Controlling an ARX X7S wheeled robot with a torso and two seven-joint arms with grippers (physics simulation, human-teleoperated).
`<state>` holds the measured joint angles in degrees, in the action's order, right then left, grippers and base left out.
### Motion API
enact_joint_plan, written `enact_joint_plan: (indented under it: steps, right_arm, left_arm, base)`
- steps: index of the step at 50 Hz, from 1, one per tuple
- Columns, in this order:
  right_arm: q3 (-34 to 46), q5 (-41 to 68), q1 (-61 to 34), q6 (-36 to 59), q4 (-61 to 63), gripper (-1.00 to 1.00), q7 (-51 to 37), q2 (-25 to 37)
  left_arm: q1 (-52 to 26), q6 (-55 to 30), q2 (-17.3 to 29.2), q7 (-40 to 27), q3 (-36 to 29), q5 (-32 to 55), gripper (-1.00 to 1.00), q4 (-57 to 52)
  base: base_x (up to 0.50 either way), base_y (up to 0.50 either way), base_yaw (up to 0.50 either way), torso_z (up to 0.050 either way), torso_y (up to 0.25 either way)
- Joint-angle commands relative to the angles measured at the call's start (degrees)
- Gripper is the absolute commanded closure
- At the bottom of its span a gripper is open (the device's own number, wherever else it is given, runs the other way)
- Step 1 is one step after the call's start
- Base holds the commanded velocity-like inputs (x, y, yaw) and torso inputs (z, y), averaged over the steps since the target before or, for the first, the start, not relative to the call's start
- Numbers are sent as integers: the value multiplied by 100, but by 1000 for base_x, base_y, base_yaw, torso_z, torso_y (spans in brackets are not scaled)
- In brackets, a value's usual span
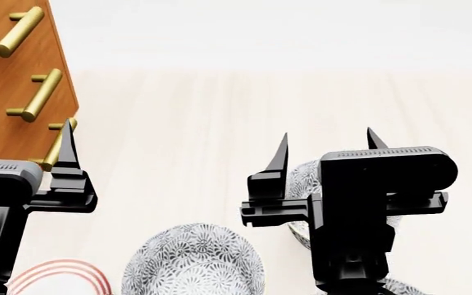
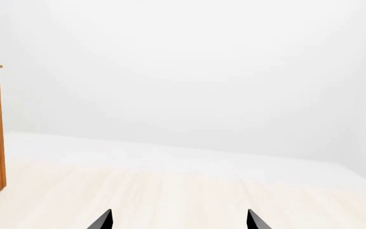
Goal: Stack the bowl at the front on the bowl in the middle.
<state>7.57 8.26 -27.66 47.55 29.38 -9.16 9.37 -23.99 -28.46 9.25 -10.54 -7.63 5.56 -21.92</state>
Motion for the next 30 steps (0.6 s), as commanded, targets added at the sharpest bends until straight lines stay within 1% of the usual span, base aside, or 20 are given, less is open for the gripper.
enact_joint_plan:
  steps: [1,5,6,11,15,20,21,24,25,30]
  right_arm:
    - [61,34,3,8,11,-100,-21,46]
    - [24,10,-16,24,-79,-100,-121,9]
    - [-44,69,-49,246,-114,-100,-156,-42]
    - [9,12,-149,352,-232,-100,-244,-30]
    - [-41,-101,-359,826,-188,-100,-521,-80]
    - [-273,98,-850,1682,83,-100,-500,-120]
    - [-443,188,-1077,2021,70,-100,-490,-173]
    - [-791,314,-1582,2492,-219,-100,-476,-249]
    - [-957,382,-1864,2786,-439,-100,-443,-265]
    - [-1046,356,-2400,3008,-997,-100,-441,-96]
  left_arm:
    - [35,14,25,-46,-16,61,-100,-7]
    - [53,28,28,-55,-26,88,-100,15]
    - [61,45,27,-55,-33,92,-100,36]
    - [57,8,43,-72,-53,111,-100,14]
    - [55,-27,59,-91,-79,114,-100,-30]
    - [55,-64,83,-103,-99,132,-100,-71]
    - [51,-59,87,-108,-110,125,-100,-60]
    - [53,-68,98,-119,-106,139,-100,-55]
    - [50,-61,102,-122,-102,144,-100,-41]
    - [29,-40,106,-129,-112,169,-100,6]
  base:
    - [500,0,0,0,0]
    - [500,0,0,0,0]
    - [500,0,0,0,0]
    - [0,0,0,0,0]
    - [0,0,0,0,0]
    - [0,0,0,0,0]
    - [0,0,0,0,0]
    - [0,0,0,0,0]
    - [0,0,0,0,0]
    - [0,0,0,0,0]
